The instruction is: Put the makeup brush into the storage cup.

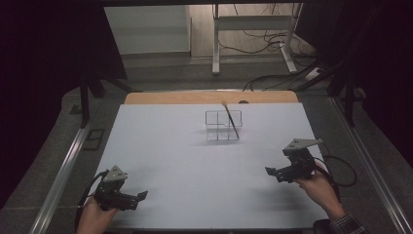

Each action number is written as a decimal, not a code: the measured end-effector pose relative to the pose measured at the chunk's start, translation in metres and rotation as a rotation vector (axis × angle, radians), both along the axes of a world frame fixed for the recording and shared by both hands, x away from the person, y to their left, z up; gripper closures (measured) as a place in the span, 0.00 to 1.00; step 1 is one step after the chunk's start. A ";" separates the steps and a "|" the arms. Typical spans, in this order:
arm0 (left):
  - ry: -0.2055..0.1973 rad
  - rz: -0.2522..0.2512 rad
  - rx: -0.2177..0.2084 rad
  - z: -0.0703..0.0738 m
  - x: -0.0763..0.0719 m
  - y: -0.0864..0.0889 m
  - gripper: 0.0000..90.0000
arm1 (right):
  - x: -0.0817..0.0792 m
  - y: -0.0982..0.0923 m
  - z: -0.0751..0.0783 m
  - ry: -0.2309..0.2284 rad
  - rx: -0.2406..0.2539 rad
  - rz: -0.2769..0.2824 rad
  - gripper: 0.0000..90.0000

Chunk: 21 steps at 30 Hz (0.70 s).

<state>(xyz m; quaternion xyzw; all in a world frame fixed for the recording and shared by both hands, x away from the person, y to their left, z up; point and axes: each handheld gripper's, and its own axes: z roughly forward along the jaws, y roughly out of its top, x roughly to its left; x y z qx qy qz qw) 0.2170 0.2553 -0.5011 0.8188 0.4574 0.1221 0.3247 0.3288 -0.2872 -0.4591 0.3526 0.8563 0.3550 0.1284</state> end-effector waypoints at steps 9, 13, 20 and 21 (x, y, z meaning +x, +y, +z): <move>0.001 0.000 0.001 0.000 0.000 0.000 0.00 | -0.007 -0.009 0.000 0.005 0.008 -0.016 0.01; 0.000 0.001 0.000 0.000 0.000 0.000 0.00 | -0.011 -0.013 0.000 0.006 0.008 -0.024 0.01; -0.001 0.003 0.000 0.000 0.000 0.000 0.00 | -0.017 -0.021 0.000 0.007 0.007 -0.043 0.01; -0.001 0.003 0.000 0.000 0.000 0.000 0.00 | -0.019 -0.023 0.000 0.006 0.003 -0.043 0.01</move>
